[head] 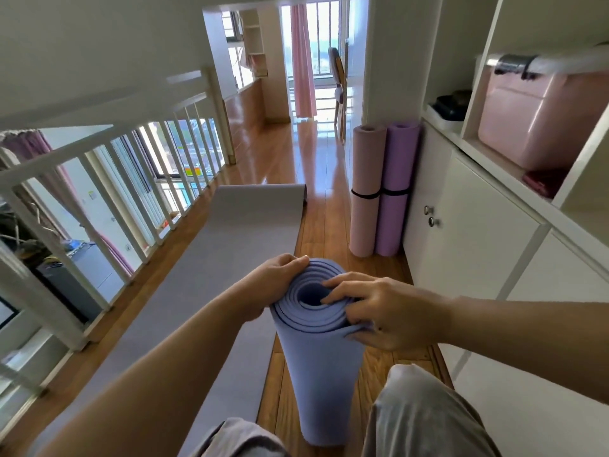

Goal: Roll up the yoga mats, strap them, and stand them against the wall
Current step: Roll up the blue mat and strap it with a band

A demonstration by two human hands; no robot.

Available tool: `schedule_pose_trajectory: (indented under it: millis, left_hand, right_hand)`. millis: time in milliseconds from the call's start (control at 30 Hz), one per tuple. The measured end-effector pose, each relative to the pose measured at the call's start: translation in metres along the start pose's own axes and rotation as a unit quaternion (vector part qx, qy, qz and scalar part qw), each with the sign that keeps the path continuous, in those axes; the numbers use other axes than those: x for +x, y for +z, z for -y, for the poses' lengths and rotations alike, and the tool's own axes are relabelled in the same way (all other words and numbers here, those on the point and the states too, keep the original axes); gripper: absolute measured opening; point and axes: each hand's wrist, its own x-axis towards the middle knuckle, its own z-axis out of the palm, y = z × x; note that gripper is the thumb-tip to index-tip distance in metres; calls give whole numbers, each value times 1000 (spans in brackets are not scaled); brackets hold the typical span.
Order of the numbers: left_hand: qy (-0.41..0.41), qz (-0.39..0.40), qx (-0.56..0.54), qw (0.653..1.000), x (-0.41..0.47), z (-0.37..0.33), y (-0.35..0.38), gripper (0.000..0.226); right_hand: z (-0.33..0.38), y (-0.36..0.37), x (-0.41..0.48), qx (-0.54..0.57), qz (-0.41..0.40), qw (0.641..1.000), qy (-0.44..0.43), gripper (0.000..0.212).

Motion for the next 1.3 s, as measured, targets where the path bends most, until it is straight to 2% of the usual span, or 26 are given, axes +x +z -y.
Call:
schedule_pose_trajectory:
  millis: [100, 267, 367, 433, 667, 700, 733, 800, 833, 867, 933, 1000, 1100, 1200, 1300]
  left_hand:
    - [-43, 3, -46, 998, -1, 8, -2, 38]
    - [-67, 42, -225, 971, -10, 17, -1, 40]
    - [-65, 81, -216, 971, -16, 16, -1, 39]
    - [-57, 57, -192, 978, -18, 15, -2, 29]
    - [-22, 0, -161, 987, -28, 15, -2, 16]
    - [6, -34, -122, 992, -28, 16, -1, 12]
    - [57, -92, -38, 993, -29, 15, 0, 8]
    - [182, -207, 131, 952, -37, 12, 3, 10]
    - [226, -205, 152, 940, -44, 9, 5, 14]
    - [248, -155, 162, 942, -53, 7, 9, 21]
    - [238, -36, 261, 935, -67, 9, 15, 53]
    - [212, -20, 388, 897, -69, 17, 17, 79]
    - [205, -63, 435, 874, -64, 15, 21, 73]
    - [227, -57, 457, 858, -63, 12, 23, 71]
    - [260, -61, 464, 845, -67, 6, 16, 68]
  right_hand:
    - [1, -1, 6, 15, 3, 1000, -6, 24]
    - [-3, -9, 16, 43, 56, 997, -9, 28]
    - [-2, -15, 19, 82, 72, 994, -11, 23]
    - [0, -18, 21, 108, 71, 992, -10, 18]
    - [7, -16, 24, 161, 67, 984, 27, 16]
    - [7, -15, 25, 167, 62, 983, 34, 16]
    - [7, -14, 26, 170, 57, 983, 42, 17]
    - [3, -14, 29, 165, 45, 984, 56, 17]
    - [0, -14, 30, 163, 37, 984, 61, 18]
    - [-4, -15, 29, 161, 30, 984, 69, 18]
    - [-9, -18, 27, 164, 30, 982, 87, 18]
    - [-9, -18, 27, 161, 38, 982, 88, 17]
    - [-7, -17, 30, 148, 51, 984, 89, 22]
    - [-5, -20, 29, 133, 54, 985, 93, 22]
    - [1, -32, 28, 123, 12, 987, 106, 27]
